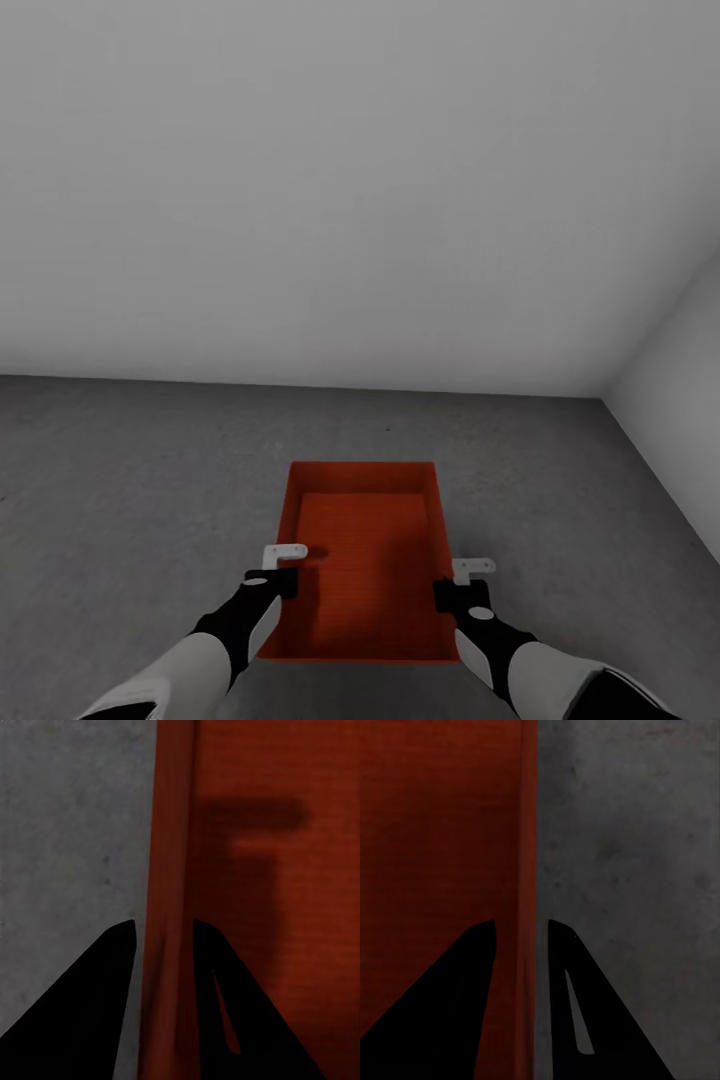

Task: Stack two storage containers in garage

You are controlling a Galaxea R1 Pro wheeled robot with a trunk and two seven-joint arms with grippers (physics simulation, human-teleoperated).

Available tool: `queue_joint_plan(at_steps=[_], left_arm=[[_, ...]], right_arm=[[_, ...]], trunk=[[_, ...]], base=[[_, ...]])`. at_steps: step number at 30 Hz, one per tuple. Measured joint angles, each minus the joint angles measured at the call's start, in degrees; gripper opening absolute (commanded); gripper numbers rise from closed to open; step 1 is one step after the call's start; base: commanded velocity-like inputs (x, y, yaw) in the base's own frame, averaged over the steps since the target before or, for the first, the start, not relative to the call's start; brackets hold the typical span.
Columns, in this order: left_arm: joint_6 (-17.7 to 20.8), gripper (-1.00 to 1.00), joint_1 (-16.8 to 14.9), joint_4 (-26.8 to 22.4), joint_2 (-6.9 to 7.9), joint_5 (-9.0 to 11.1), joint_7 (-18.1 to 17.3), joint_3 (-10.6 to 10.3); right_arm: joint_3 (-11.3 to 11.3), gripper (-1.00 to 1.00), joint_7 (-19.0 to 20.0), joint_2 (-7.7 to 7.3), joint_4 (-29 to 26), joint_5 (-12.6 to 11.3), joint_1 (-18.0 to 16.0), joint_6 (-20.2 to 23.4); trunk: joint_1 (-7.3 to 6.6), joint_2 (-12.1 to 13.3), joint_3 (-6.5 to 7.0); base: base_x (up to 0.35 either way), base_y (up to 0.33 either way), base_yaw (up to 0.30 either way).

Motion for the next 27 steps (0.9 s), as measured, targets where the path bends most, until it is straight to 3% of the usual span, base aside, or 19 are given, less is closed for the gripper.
queue_joint_plan(at_steps=[7, 22, 23, 24, 25, 27], left_arm=[[0.3, -1.0, 0.0, -0.1, -0.87, -5.5, -0.5, 5.2], [0.6, -1.0, 0.0, -0.2, -0.9, -15.2, -3.1, 14.8], [0.5, -1.0, 0.0, 0.1, 0.44, 4.1, 1.1, -3.8], [0.5, -1.0, 0.0, 0.0, 0.68, 6.5, 1.2, -6.0], [0.5, -1.0, 0.0, 0.0, 0.72, 7.0, 1.4, -6.6], [0.5, -1.0, 0.0, 0.1, 0.71, 7.0, 1.4, -6.6]], right_arm=[[8.8, -1.0, 0.4, -0.05, 0.6, -9.2, 0.0, -0.2], [29.6, -1.0, -0.3, 1.46, 1.9, -30.0, 0.0, 0.0], [16.4, -1.0, -1.5, 0.0, -1.5, -15.7, 0.0, 1.2], [0.5, -1.0, -1.5, 0.36, -1.1, 0.7, 0.0, 1.4], [-8.0, -1.0, -1.4, 0.68, -0.9, 9.0, 0.0, 1.4], [-8.4, -1.0, -1.4, 0.68, -0.9, 9.4, 0.0, 1.4]], trunk=[[0.0, 0.0, 0.0], [0.0, 0.0, 0.0], [0.0, 0.0, 0.0], [0.0, 0.0, 0.0], [0.0, 0.0, 0.0], [0.0, 0.0, 0.0]], base=[[0.0, 0.0, 0.0], [0.0, 0.0, 0.0], [0.0, 0.0, 0.0], [0.0, 0.0, 0.0], [0.0, 0.0, 0.0], [0.0, 0.0, 0.0]])
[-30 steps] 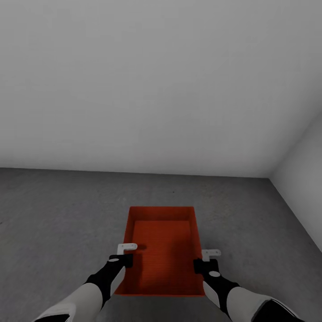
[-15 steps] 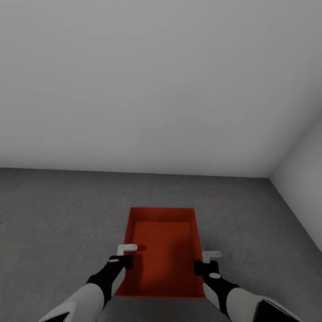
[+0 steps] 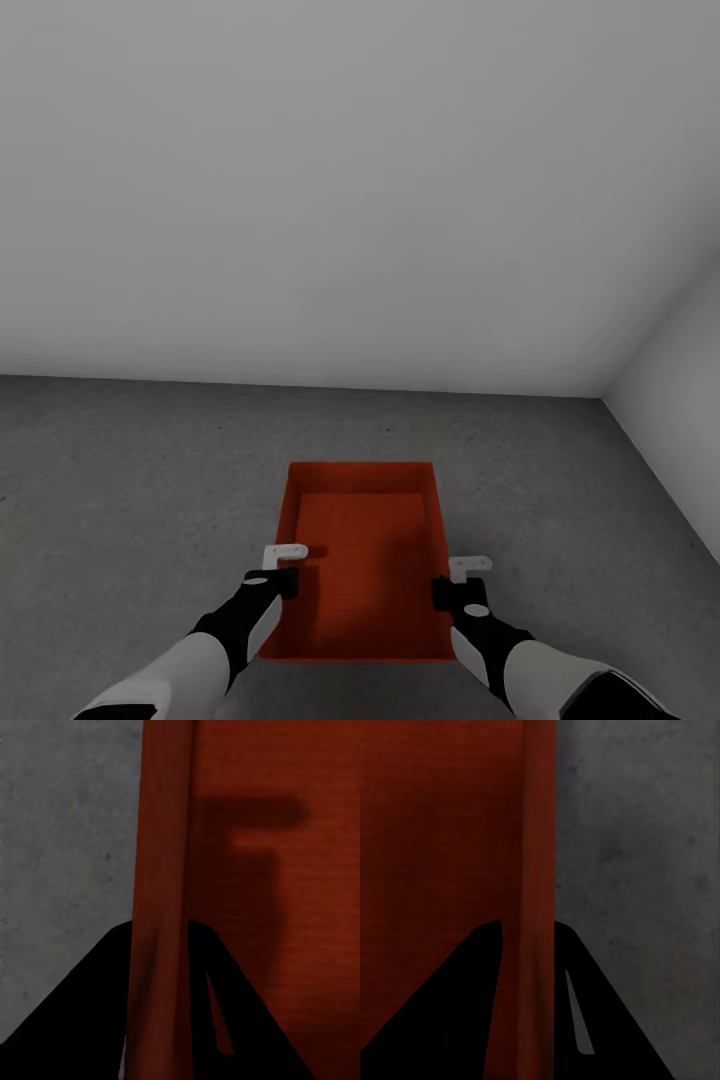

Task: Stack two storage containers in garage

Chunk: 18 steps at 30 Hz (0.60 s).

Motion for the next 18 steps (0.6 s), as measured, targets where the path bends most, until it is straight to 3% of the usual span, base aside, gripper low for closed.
queue_joint_plan(at_steps=[7, 18], left_arm=[[0.1, -1.0, 0.0, 0.0, -0.01, -0.1, -0.1, 0.1], [0.6, -1.0, 0.0, 0.0, -0.01, -0.1, 0.0, 0.1]], right_arm=[[0.0, -1.0, 0.0, -0.03, 0.0, -0.1, 0.0, 0.0], [0.0, -1.0, 0.1, -0.03, 0.0, 0.0, 0.0, 0.7]], trunk=[[0.0, 0.0, 0.0], [1.98, -3.6, -1.62]], base=[[0.0, 0.0, 0.0], [0.0, 0.0, 0.0]])
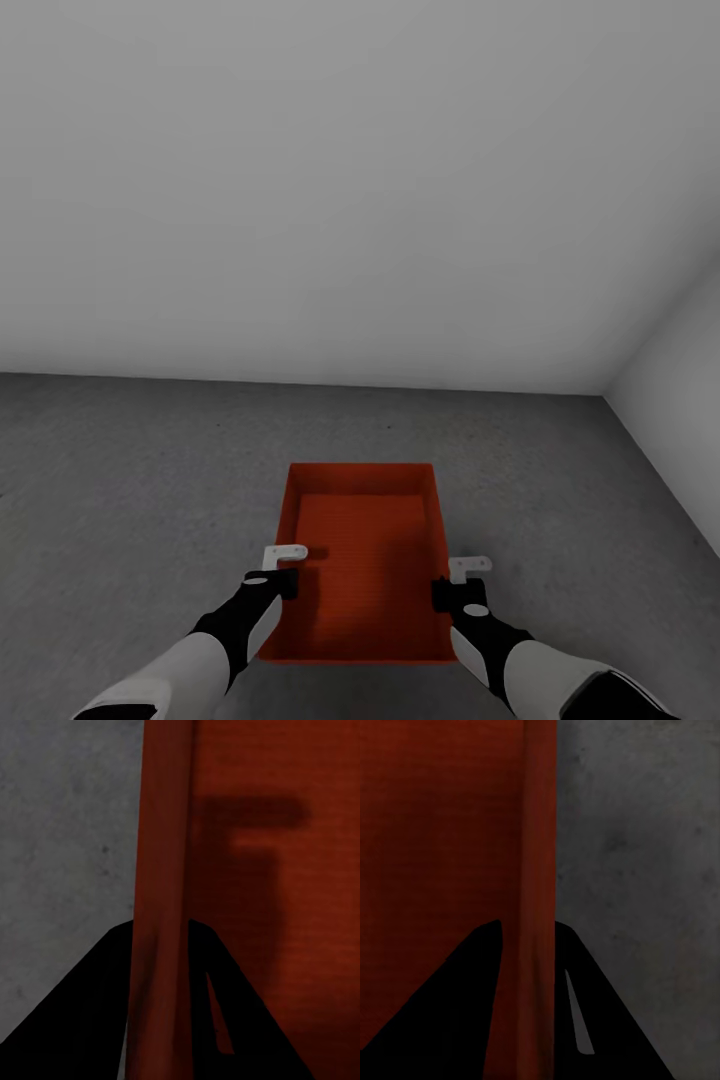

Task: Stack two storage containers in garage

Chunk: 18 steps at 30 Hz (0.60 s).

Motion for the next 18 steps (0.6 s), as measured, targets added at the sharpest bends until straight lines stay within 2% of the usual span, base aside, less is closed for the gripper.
queue_joint_plan(at_steps=[5, 18], left_arm=[[0.1, -1.0, 0.0, 0.0, 0.0, 0.0, 0.0, 0.0], [0.2, -1.0, 0.0, 0.0, -0.04, 0.0, 0.0, 0.1]], right_arm=[[0.0, -1.0, 0.0, 0.01, 0.0, 0.0, 0.0, 0.1], [0.0, -1.0, 0.0, -0.03, 0.0, 0.0, 0.0, 0.2]], trunk=[[0.0, 0.0, 0.0], [2.85, -5.2, -2.33]], base=[[0.0, 0.0, 0.0], [0.0, 0.0, 0.0]])
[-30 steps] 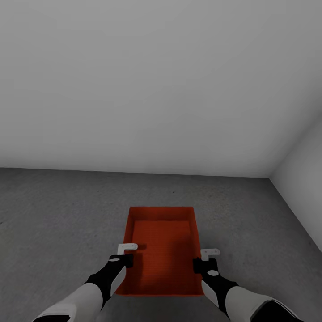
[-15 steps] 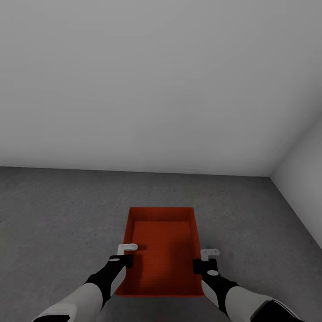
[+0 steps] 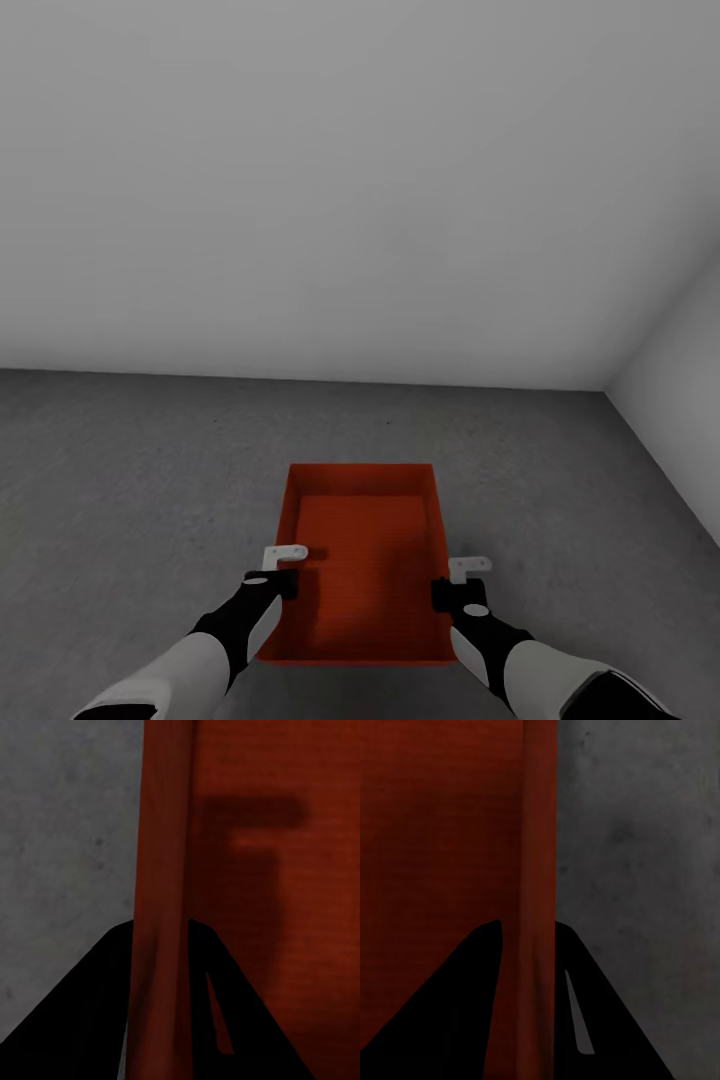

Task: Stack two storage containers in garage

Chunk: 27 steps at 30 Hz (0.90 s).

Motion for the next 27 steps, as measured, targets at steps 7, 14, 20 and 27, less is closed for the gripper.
queue_joint_plan(at_steps=[7, 14, 20, 27], left_arm=[[0.0, -1.0, 0.0, 0.1, 0.03, 0.1, 0.0, -0.1], [-0.1, -1.0, 0.0, 0.1, 0.0, 0.1, 0.0, 0.0], [0.0, -1.0, 0.0, 0.1, 0.02, 0.1, 0.0, 0.0], [-0.1, -1.0, 0.0, 0.1, 0.03, 0.1, 0.0, 0.0]], right_arm=[[0.1, -1.0, 0.0, 0.02, 0.0, 0.0, 0.0, 0.1], [0.1, -1.0, 0.0, -0.02, 0.0, 0.0, 0.0, 0.1], [0.1, -1.0, 0.0, 0.01, 0.0, 0.0, 0.0, 0.1], [0.1, -1.0, 0.0, 0.02, 0.0, 0.0, 0.0, 0.1]], trunk=[[1.54, -2.8, -1.26], [3.08, -5.6, -2.51], [4.39, -8.0, -3.59], [5.93, -10.8, -4.85]], base=[[0.0, 0.0, 0.0], [0.0, 0.0, 0.0], [0.0, 0.0, 0.0], [0.0, 0.0, 0.0]])
